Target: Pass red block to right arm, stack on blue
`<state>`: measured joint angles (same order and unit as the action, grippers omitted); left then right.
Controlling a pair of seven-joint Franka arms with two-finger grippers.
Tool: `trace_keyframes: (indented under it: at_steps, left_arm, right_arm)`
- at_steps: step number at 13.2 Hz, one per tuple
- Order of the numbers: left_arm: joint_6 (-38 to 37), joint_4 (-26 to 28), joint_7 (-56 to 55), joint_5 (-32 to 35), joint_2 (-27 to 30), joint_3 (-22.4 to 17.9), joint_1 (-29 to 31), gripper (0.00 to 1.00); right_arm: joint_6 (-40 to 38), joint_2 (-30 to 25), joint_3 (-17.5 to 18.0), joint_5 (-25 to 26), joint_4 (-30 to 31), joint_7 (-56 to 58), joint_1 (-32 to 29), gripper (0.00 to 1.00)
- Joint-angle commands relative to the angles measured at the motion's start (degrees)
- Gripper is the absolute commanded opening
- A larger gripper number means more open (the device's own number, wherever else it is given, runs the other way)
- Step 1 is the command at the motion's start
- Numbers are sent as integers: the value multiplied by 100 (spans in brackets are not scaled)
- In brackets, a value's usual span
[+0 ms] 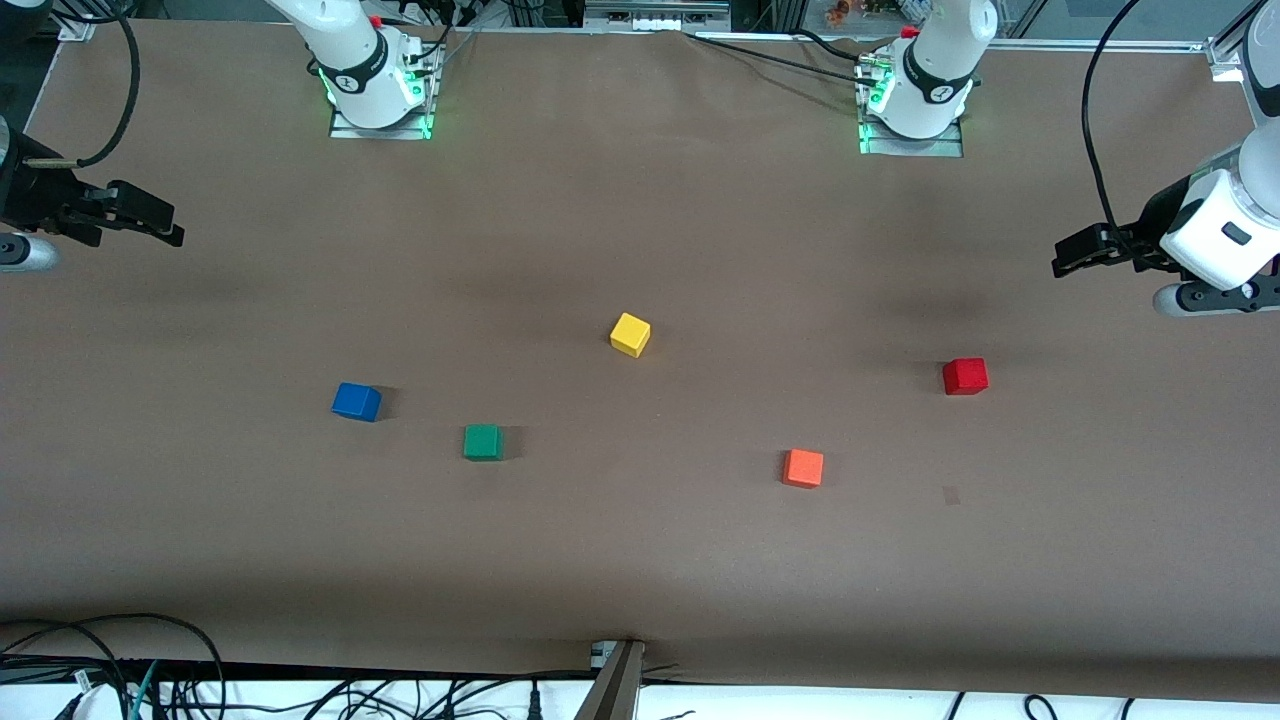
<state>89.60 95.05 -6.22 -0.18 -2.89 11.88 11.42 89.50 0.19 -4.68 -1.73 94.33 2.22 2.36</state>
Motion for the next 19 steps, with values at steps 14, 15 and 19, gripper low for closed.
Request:
trace_keyframes:
  at_steps: [14, 15, 19]
  left_arm:
    - [-241, -390, 156, -34, -97, 87, 167, 100]
    - [-241, -417, 156, -26, -97, 78, 176, 100]
    - [-241, -531, 235, 1, -106, 60, 176, 100]
  right_arm:
    - [-91, 16, 2, -3, -82, -72, -25, 100]
    - [-91, 16, 2, -3, -82, -72, -25, 100]
    - [-91, 16, 2, -3, -82, -72, -25, 100]
